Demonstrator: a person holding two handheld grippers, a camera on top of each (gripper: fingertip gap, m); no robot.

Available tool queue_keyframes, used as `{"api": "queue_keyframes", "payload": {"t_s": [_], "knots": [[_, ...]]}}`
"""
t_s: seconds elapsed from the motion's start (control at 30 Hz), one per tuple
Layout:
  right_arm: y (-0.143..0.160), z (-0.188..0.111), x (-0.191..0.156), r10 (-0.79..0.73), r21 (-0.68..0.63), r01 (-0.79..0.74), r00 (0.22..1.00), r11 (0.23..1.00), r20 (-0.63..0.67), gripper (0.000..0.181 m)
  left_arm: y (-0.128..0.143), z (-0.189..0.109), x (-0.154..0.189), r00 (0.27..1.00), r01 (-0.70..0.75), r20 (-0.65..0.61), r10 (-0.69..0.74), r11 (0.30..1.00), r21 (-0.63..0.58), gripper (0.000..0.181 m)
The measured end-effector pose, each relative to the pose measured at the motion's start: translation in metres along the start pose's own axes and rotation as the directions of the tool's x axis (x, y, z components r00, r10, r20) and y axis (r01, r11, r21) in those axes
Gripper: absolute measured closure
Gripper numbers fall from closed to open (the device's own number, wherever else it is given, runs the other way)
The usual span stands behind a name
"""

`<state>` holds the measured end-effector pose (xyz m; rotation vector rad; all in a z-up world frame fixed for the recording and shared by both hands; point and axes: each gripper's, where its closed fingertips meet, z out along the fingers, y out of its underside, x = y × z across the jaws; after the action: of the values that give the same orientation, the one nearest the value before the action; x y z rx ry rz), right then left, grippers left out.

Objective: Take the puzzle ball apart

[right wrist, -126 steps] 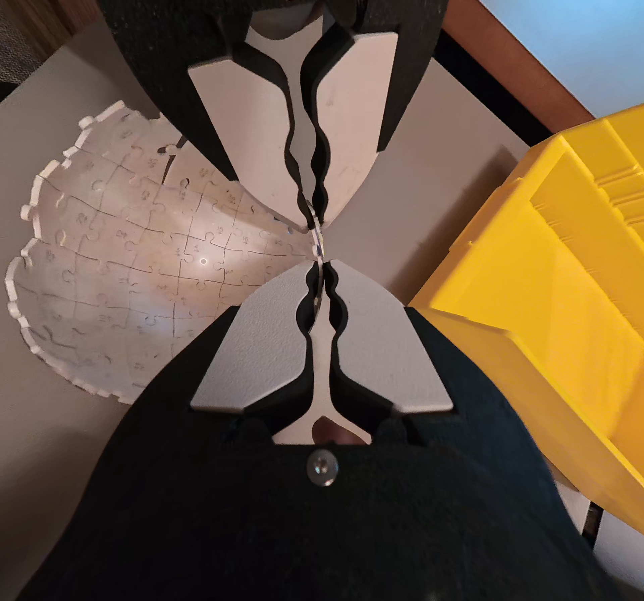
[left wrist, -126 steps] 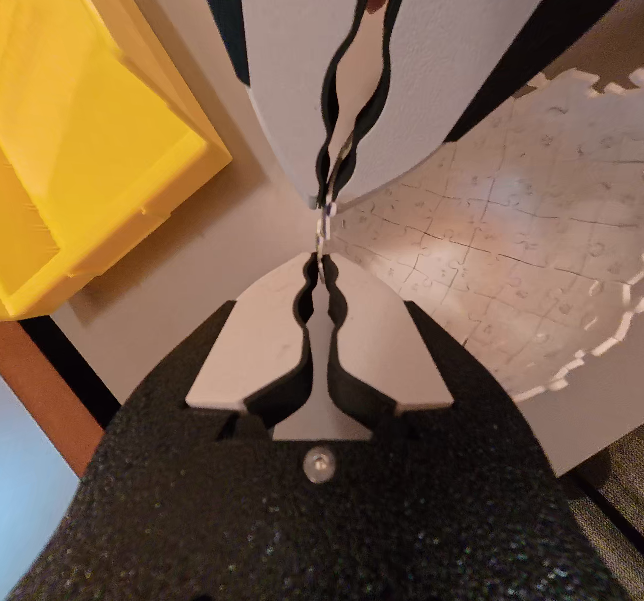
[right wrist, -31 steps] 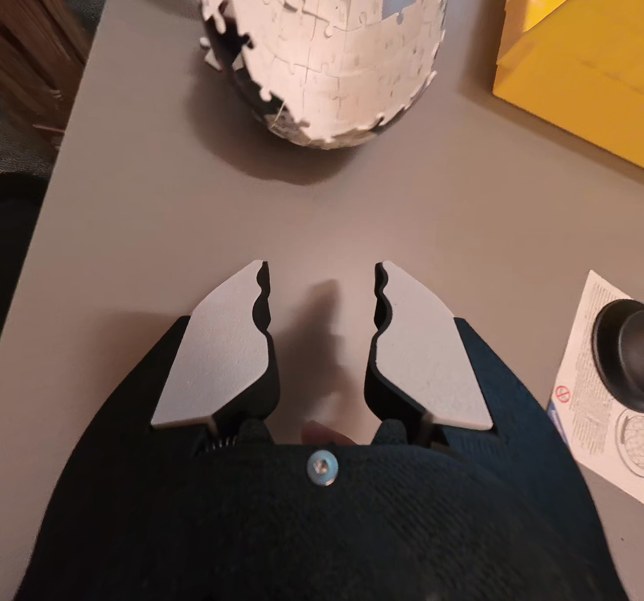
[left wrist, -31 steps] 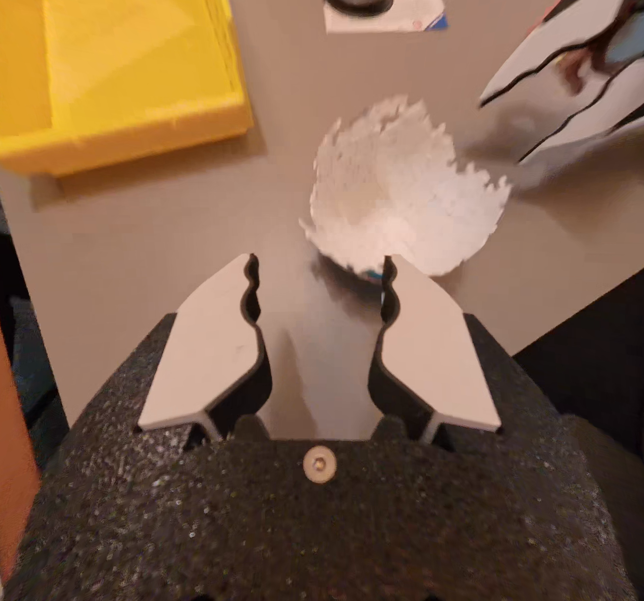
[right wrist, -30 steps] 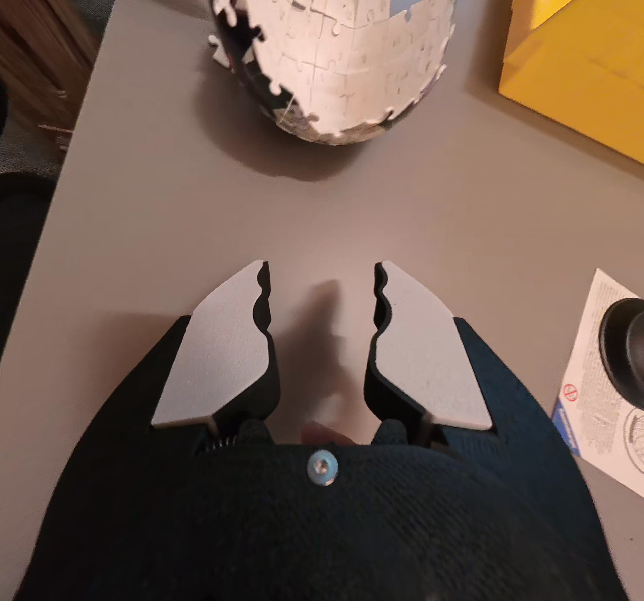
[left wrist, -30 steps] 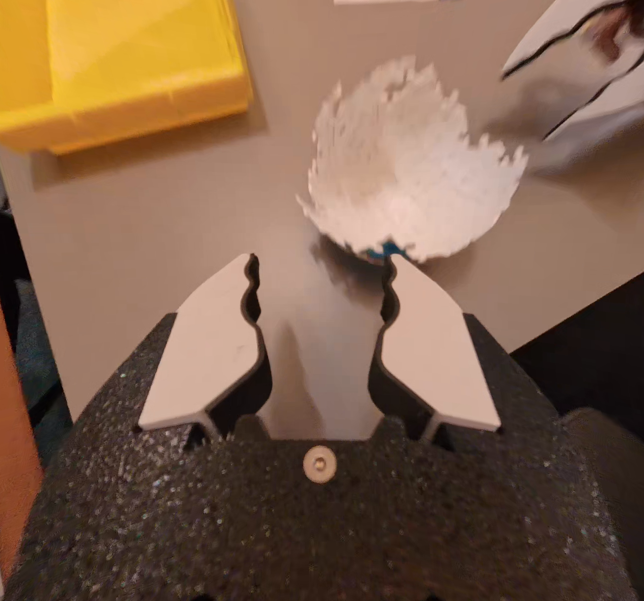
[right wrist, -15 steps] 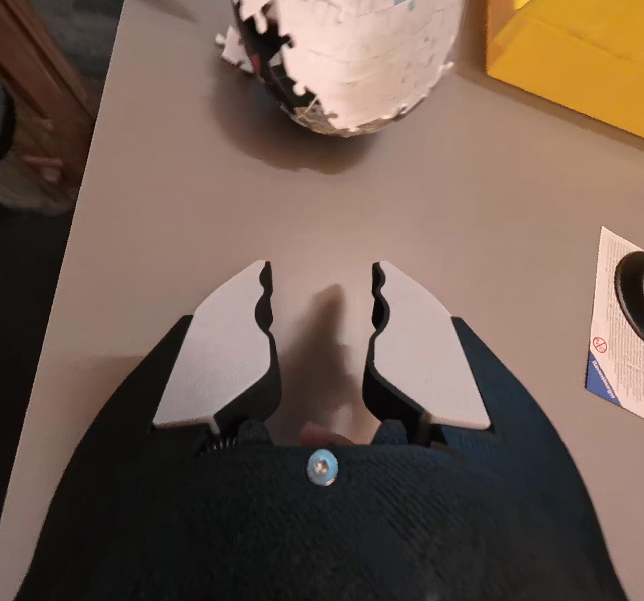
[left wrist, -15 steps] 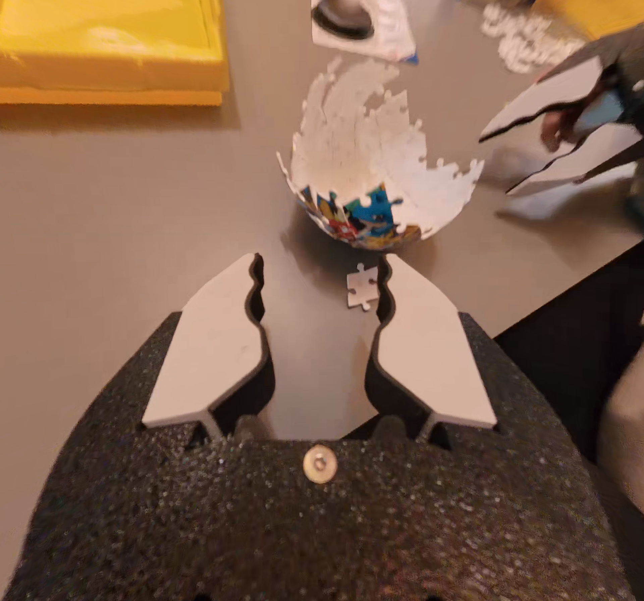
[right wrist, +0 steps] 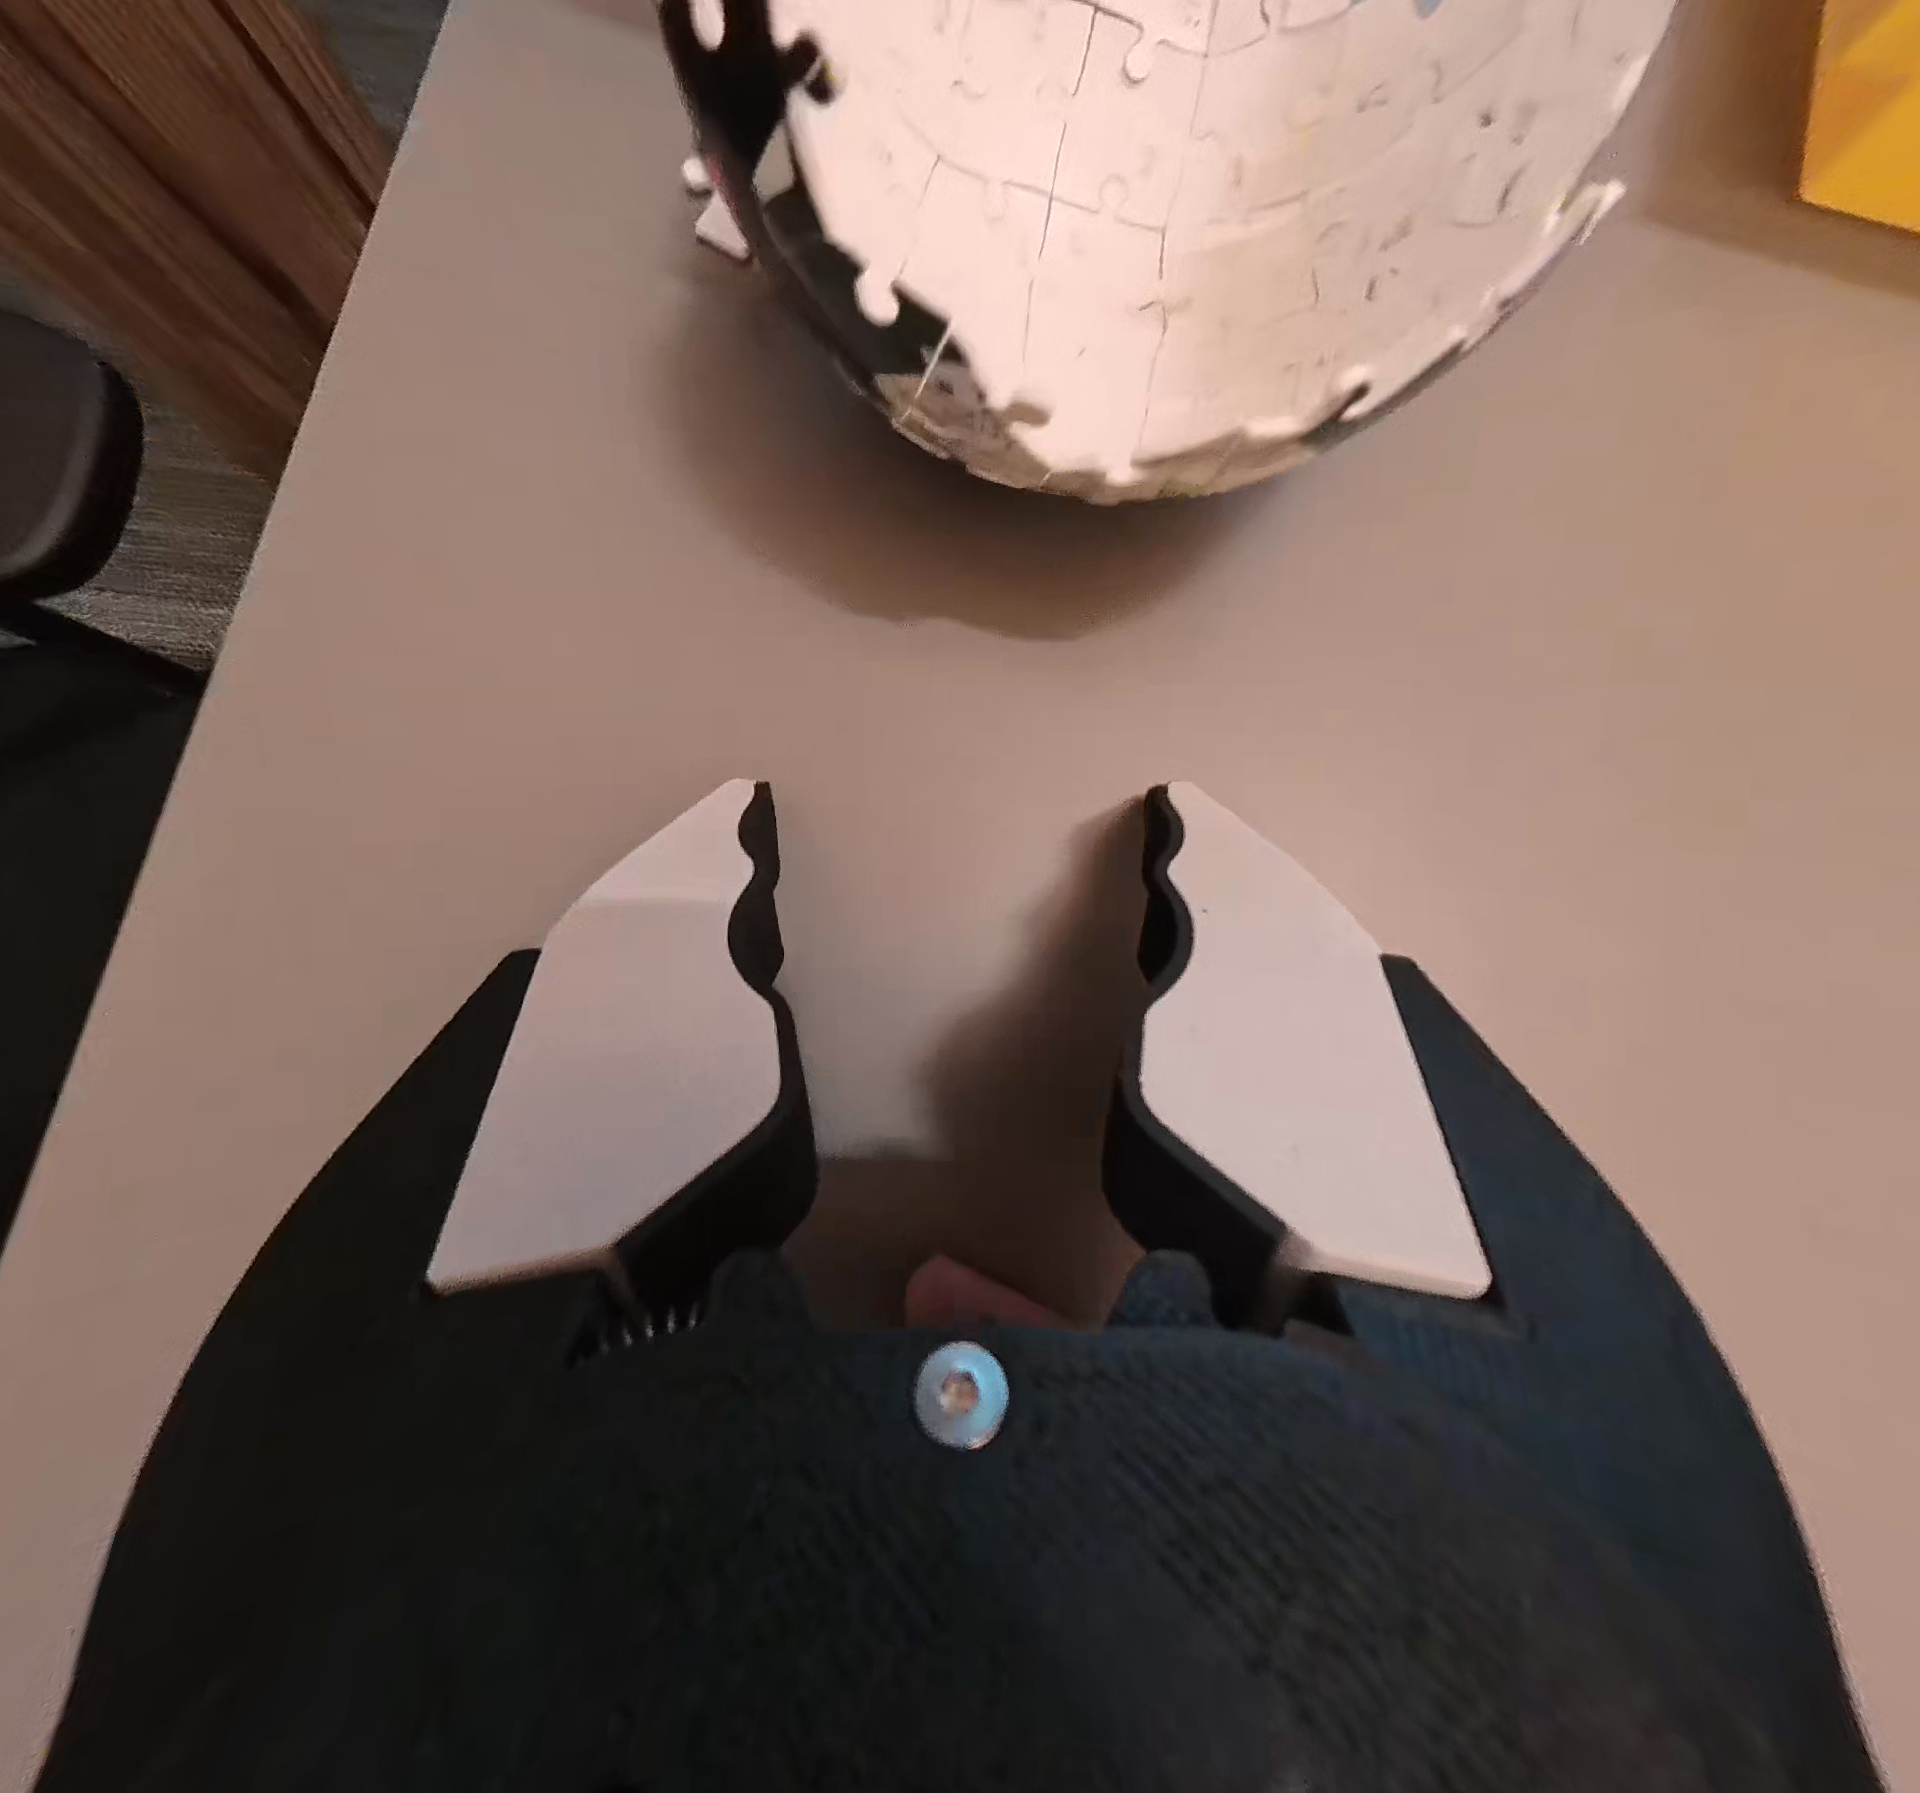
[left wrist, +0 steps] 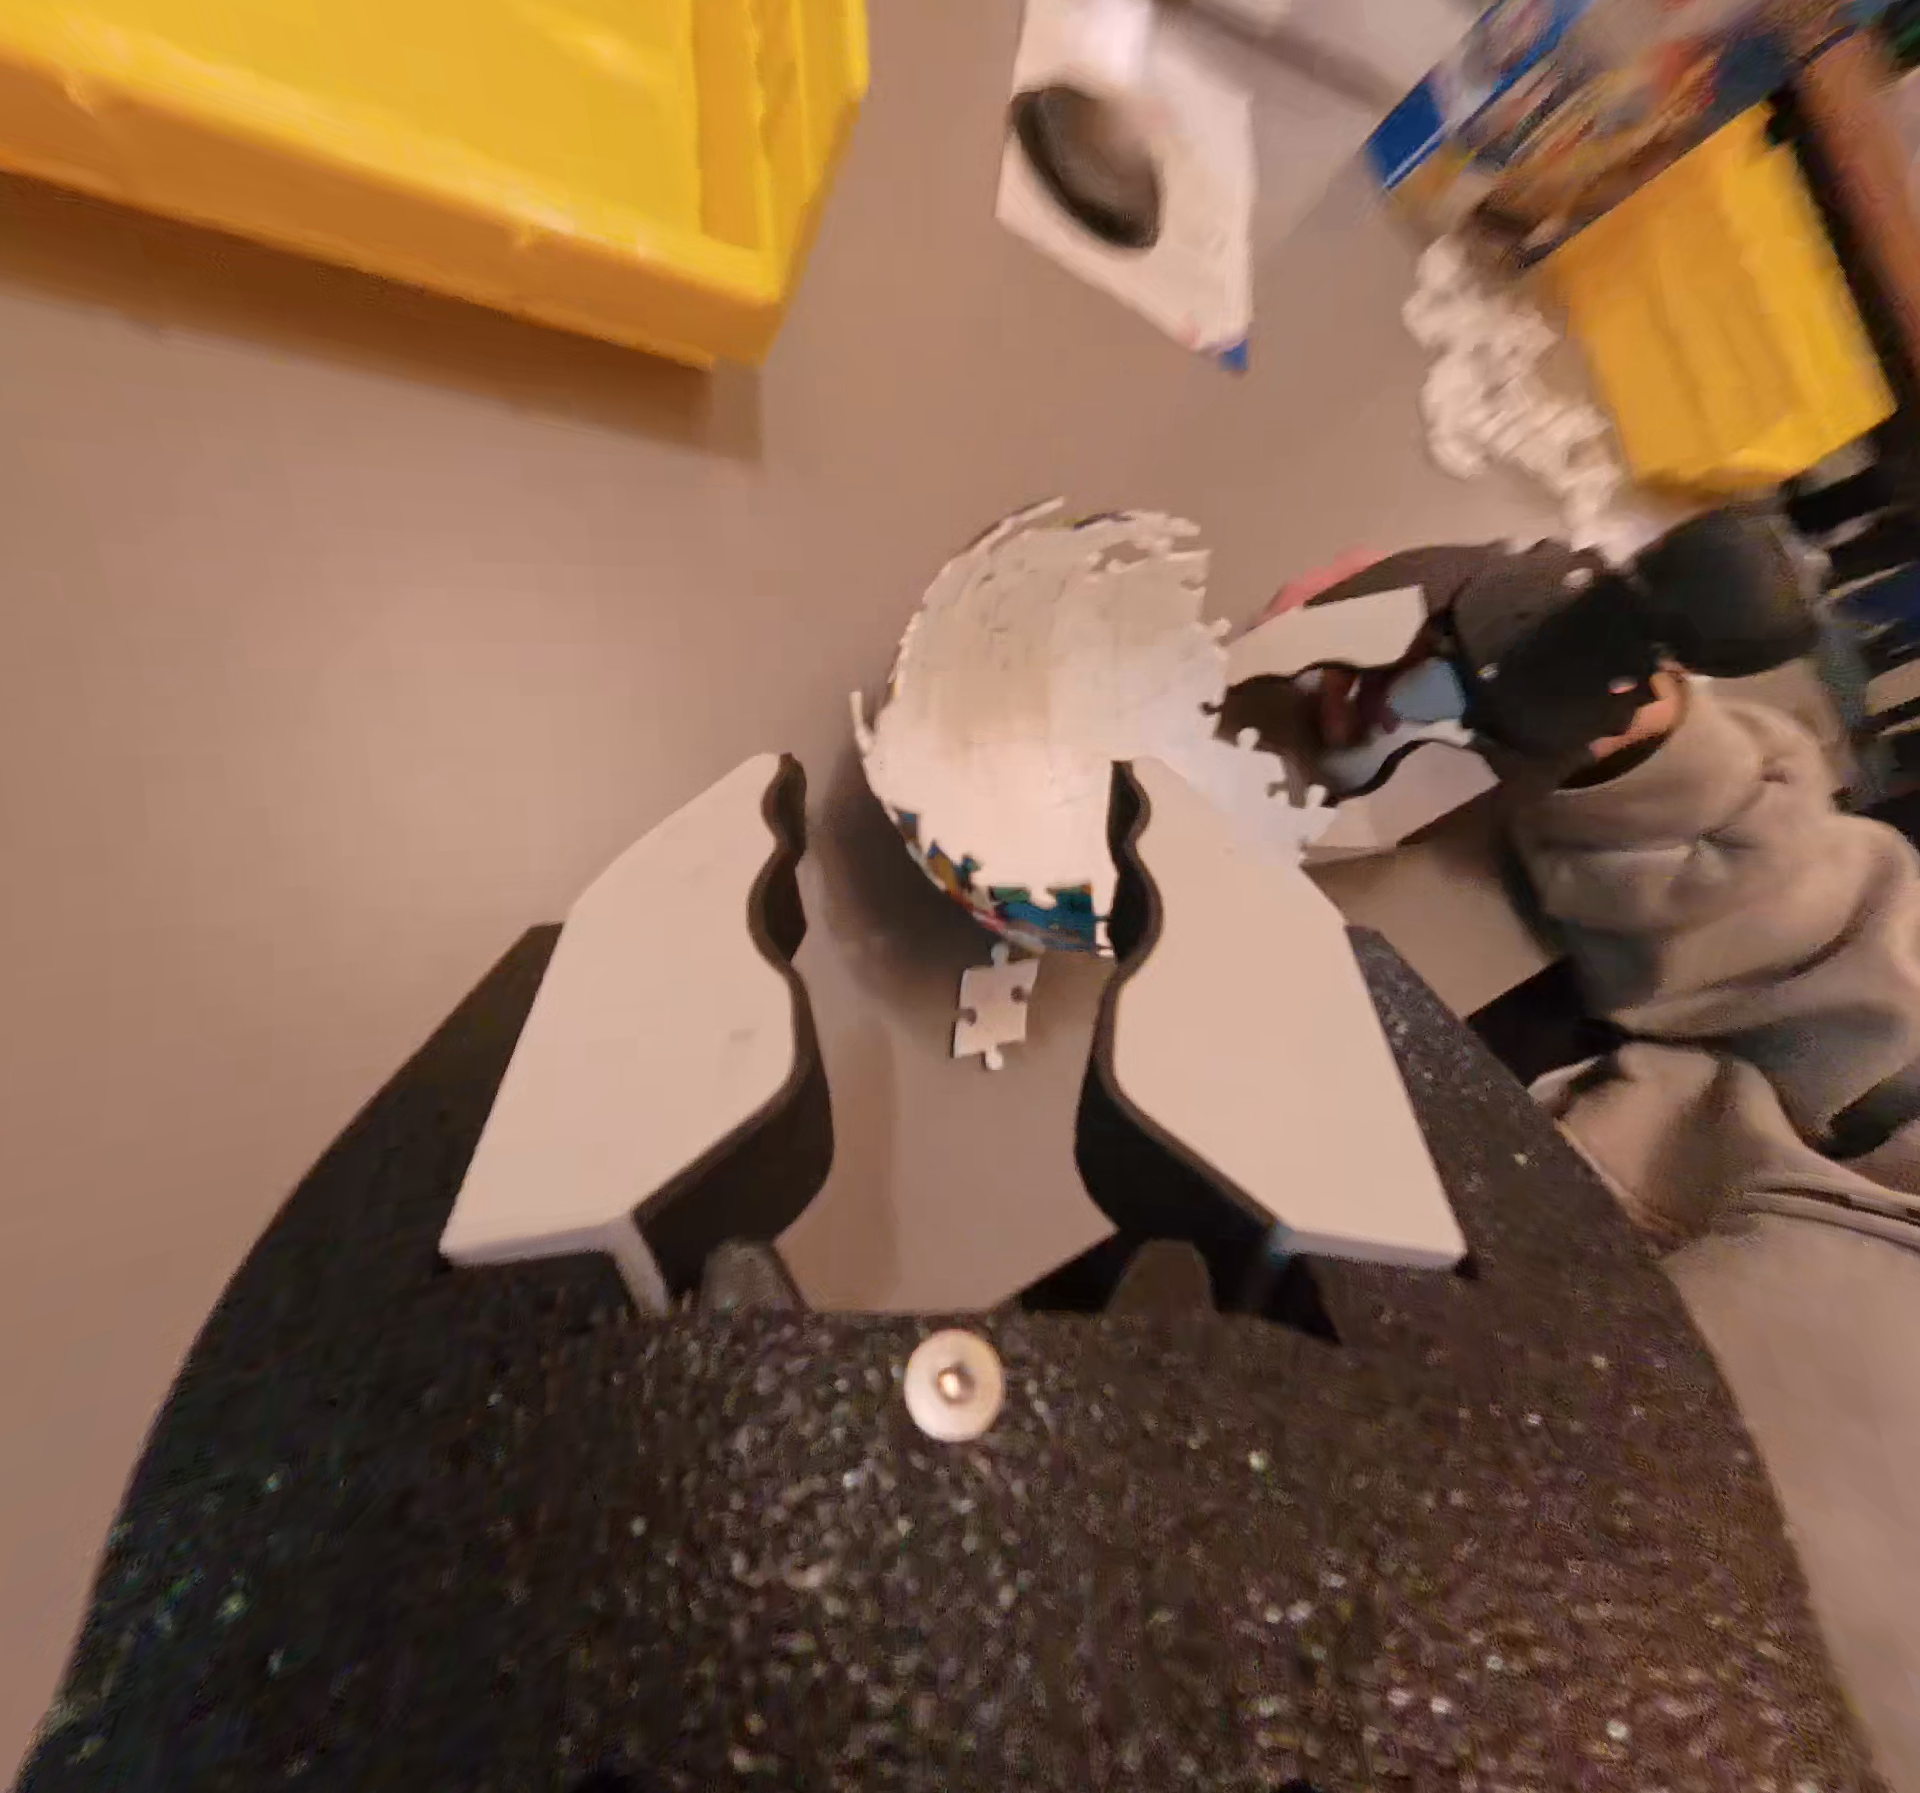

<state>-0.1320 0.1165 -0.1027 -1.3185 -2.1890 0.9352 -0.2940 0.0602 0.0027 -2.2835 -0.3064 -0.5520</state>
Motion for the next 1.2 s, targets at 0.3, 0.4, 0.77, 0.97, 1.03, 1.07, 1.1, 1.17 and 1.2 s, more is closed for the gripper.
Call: {"api": "queue_keyframes", "payload": {"t_s": [0.3,0.4,0.77,0.97,1.03,1.07,1.1,1.17,1.2], "knots": [[-0.026,0.012,0.014,0.02,0.072,-0.018,1.0,0.997,-0.024,0.093,0.033,0.033,-0.003,0.988,0.133,0.144,-0.058,0.789,-0.6,0.128],[-0.027,0.018,0.011,-0.01,0.05,0.01,1.0,0.999,0.004,0.089,0.039,0.036,0.001,0.985,0.168,0.126,-0.115,0.781,-0.601,0.132],[-0.055,0.028,0.005,0.033,0.139,-0.04,0.998,0.989,0.054,0.095,0.055,0.04,-0.01,0.955,0.296,0.2,-0.219,0.683,-0.668,0.149],[-0.058,0.028,-0.003,-0.01,0.148,0.006,1.0,0.989,0.029,0.094,0.061,0.037,-0.01,0.952,0.307,0.233,-0.2,0.652,-0.694,0.157],[-0.057,0.028,-0.007,-0.022,0.145,0.018,0.999,0.989,0.027,0.093,0.067,0.036,-0.011,0.951,0.307,0.245,-0.187,0.639,-0.706,0.165],[-0.057,0.028,-0.01,-0.024,0.148,0.02,0.999,0.989,0.027,0.094,0.069,0.036,-0.011,0.952,0.305,0.241,-0.188,0.635,-0.71,0.165],[-0.058,0.027,-0.012,-0.026,0.152,0.021,0.999,0.988,0.03,0.095,0.07,0.036,-0.011,0.953,0.303,0.24,-0.186,0.636,-0.71,0.165],[-0.058,0.026,-0.015,-0.028,0.16,0.023,0.999,0.987,0.028,0.096,0.071,0.037,-0.012,0.954,0.297,0.242,-0.175,0.643,-0.706,0.166],[-0.058,0.026,-0.016,-0.028,0.163,0.023,0.999,0.986,0.029,0.096,0.071,0.037,-0.013,0.955,0.295,0.244,-0.169,0.645,-0.705,0.167]]}}
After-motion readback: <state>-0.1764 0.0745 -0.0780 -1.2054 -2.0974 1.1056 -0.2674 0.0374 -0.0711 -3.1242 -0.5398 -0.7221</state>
